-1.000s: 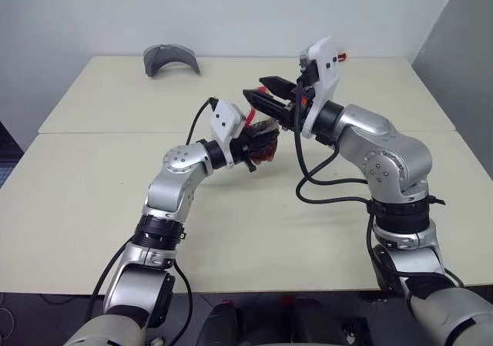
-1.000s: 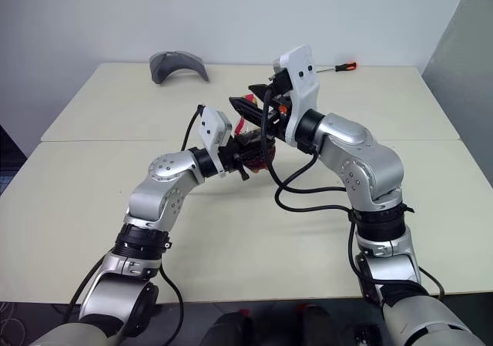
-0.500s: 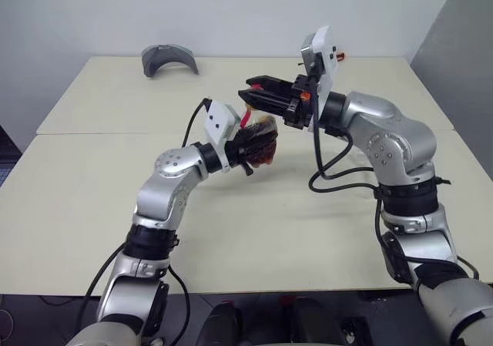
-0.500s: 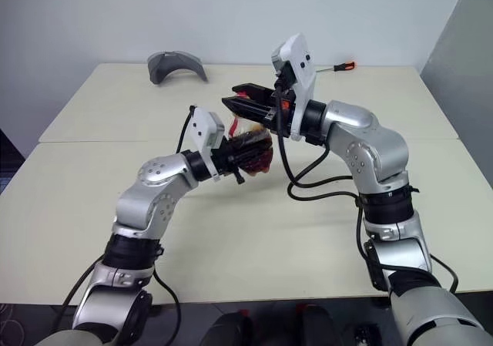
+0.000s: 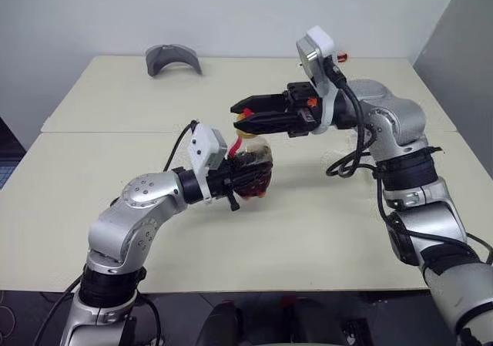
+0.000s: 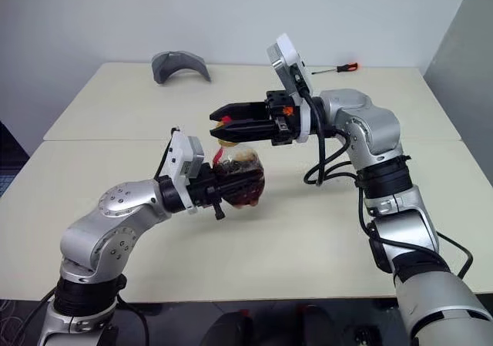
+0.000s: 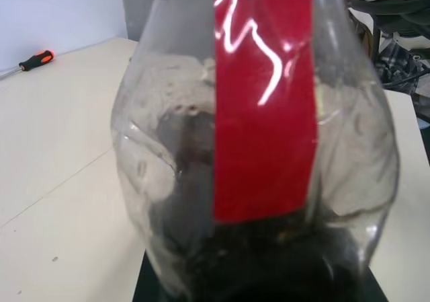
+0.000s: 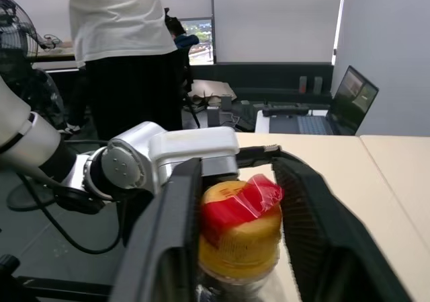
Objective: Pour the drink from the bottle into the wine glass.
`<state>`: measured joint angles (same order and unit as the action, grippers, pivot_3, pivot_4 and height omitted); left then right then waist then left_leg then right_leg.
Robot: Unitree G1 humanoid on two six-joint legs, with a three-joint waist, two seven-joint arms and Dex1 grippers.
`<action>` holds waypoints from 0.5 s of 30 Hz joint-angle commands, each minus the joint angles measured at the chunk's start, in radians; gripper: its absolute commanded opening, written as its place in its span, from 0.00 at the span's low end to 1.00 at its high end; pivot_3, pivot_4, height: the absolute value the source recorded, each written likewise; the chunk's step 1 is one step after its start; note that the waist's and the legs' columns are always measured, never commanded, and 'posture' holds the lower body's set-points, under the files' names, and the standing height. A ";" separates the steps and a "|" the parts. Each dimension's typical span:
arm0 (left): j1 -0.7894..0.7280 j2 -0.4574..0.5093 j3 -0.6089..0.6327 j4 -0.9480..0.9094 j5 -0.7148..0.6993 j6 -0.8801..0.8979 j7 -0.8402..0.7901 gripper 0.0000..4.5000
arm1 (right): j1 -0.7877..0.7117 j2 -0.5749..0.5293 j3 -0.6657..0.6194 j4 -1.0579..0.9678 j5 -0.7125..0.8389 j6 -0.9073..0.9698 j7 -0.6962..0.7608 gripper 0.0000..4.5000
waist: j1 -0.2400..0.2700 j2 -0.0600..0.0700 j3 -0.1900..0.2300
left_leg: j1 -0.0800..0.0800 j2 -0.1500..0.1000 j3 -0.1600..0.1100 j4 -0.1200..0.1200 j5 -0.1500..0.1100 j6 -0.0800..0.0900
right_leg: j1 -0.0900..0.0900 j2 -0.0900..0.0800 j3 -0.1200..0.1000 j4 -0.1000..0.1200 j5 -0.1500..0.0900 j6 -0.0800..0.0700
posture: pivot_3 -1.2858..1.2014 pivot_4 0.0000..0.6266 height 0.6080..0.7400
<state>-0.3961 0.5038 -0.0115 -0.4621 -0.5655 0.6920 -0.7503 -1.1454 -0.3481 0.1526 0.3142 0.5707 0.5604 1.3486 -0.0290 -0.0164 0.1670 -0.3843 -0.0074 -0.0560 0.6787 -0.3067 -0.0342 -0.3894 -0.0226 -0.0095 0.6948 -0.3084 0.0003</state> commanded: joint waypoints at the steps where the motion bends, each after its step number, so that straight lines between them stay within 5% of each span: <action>1: -0.022 -0.011 0.004 -0.054 -0.022 -0.041 -0.003 0.17 | -0.022 -0.022 -0.041 0.042 -0.038 -0.043 -0.026 0.65 | 0.000 0.000 0.000 | 0.000 0.000 0.000 0.000 0.000 0.000 | 0.000 0.000 0.000 0.000 0.000 0.000 | 0.52 0.24 1.00; 5: 0.000 -0.014 0.008 -0.047 -0.018 -0.046 0.010 0.17 | 0.019 -0.059 -0.068 -0.001 -0.035 -0.007 -0.059 0.98 | 0.001 0.000 0.000 | -0.001 0.000 0.000 0.000 0.002 -0.003 | 0.000 0.000 0.000 -0.001 0.000 0.000 | 0.52 0.24 1.00; 15: -0.039 -0.042 0.013 0.073 0.043 -0.108 0.065 0.17 | 0.235 -0.196 -0.204 -0.326 0.054 0.211 -0.252 1.00 | 0.003 0.000 0.000 | -0.001 0.000 0.000 0.000 0.000 0.000 | 0.000 0.000 0.000 -0.001 0.000 0.000 | 0.52 0.24 1.00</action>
<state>-0.3979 0.4686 -0.0133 -0.4049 -0.5411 0.6341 -0.6954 -0.9079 -0.5391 -0.0037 0.0717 0.5815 0.7441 1.1409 -0.0257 -0.0159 0.1675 -0.3850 -0.0071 -0.0558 0.6782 -0.3068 -0.0339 -0.3893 -0.0225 -0.0095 0.6940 -0.3083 0.0002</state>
